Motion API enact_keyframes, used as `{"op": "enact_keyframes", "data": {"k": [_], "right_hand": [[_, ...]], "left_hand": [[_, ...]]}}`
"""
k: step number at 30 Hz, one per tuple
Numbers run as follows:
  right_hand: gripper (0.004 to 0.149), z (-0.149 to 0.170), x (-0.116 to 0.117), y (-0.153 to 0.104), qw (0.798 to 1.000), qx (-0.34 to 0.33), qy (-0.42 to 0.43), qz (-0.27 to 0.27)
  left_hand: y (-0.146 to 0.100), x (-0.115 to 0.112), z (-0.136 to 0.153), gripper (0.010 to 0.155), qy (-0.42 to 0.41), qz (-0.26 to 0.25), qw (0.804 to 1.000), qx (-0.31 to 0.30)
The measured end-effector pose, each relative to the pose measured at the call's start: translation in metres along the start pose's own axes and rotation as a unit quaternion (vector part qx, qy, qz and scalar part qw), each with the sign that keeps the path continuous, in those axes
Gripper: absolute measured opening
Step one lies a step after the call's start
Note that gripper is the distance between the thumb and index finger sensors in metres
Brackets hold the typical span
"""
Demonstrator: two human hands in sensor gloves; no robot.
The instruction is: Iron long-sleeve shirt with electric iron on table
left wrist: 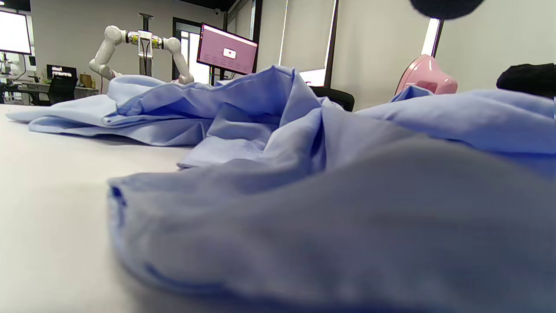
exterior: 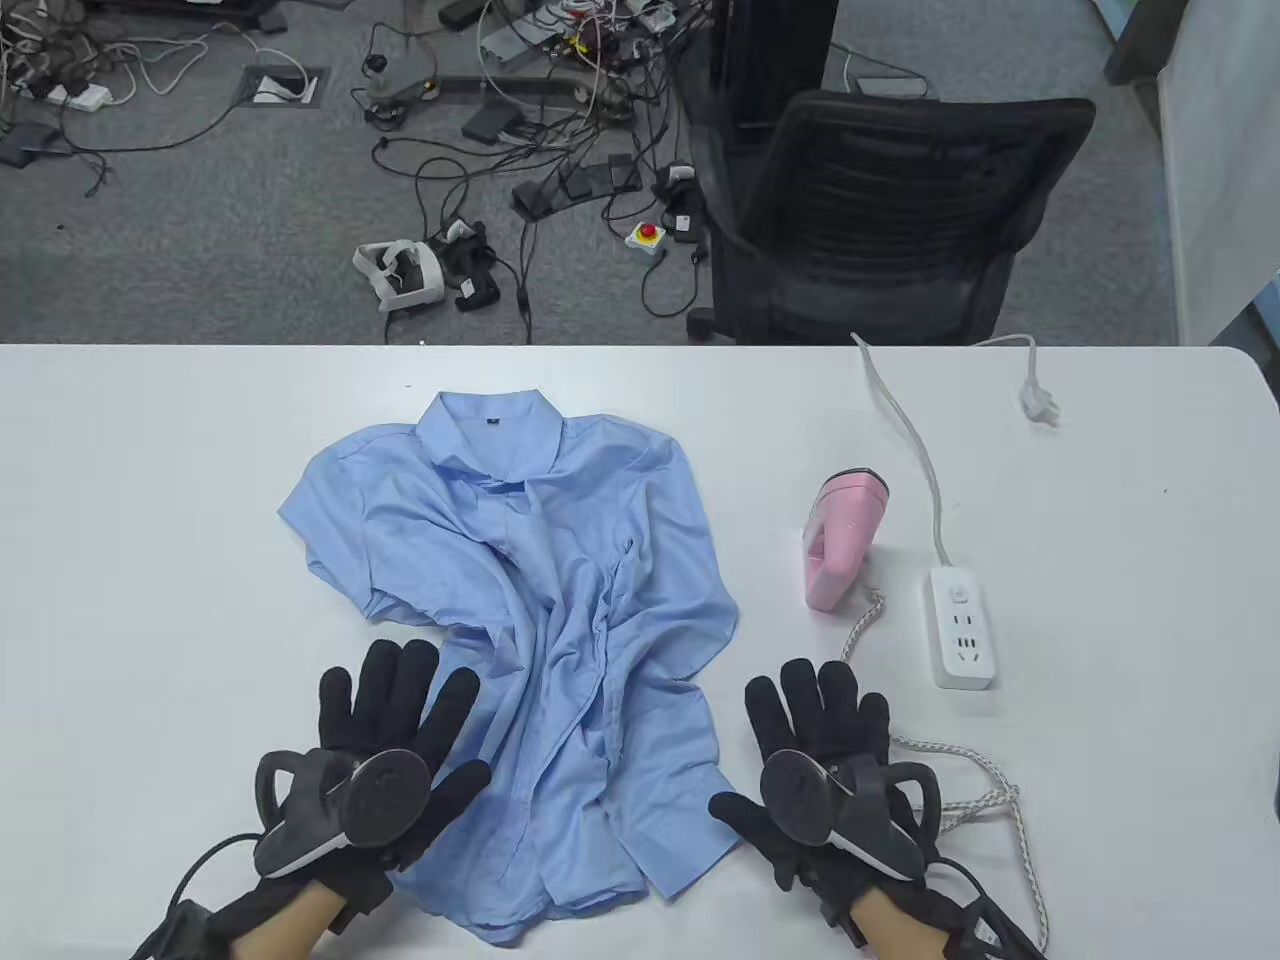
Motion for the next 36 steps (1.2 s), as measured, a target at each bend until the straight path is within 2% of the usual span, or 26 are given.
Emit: {"op": "enact_keyframes", "data": {"k": [3,8,16,22,24,28,30,33,36], "right_hand": [[0.098,0.000,-0.001,0.000,1.000,0.006,-0.006,0.002],[0.098,0.001,-0.003,-0.001,1.000,0.012,-0.005,0.005],[0.098,0.011,-0.016,-0.004,0.999,0.036,-0.001,0.033],[0.095,0.062,-0.062,-0.023,0.981,0.135,0.049,0.129],[0.093,0.080,-0.066,-0.027,0.974,0.153,0.083,0.143],[0.091,0.082,-0.047,-0.013,0.981,0.158,0.070,0.089],[0.090,0.067,-0.033,0.001,0.988,0.146,0.018,0.045],[0.086,0.050,-0.023,0.016,0.984,0.166,-0.058,0.010],[0.083,0.042,-0.017,0.027,0.983,0.164,-0.076,0.009]], "left_hand": [[0.000,-0.001,0.000,0.075,-0.005,0.009,1.000,0.000],[-0.001,0.005,-0.005,0.075,0.013,-0.018,1.000,-0.007],[-0.001,0.008,-0.003,0.075,0.006,-0.023,1.000,-0.005],[-0.002,0.012,-0.004,0.075,-0.001,-0.030,1.000,-0.006],[-0.002,0.012,-0.004,0.074,0.001,-0.033,0.999,-0.006],[-0.003,0.012,-0.003,0.074,-0.004,-0.030,1.000,-0.004],[-0.003,0.012,-0.003,0.074,-0.006,-0.028,1.000,-0.003],[-0.003,0.014,-0.002,0.074,-0.008,-0.028,1.000,-0.005],[-0.004,0.017,-0.001,0.074,-0.014,-0.033,0.999,-0.003]]}}
Point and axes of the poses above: the tracker on the back of each hand, its own z axis roughly to the little-finger side, its own y axis roughly from the wrist to the fingertips, x = y × z, the point moved 1 cm from there along y, roughly from the wrist to the fingertips, and after that the axes turned 11 degrees about -z, right-handed, at the moved point
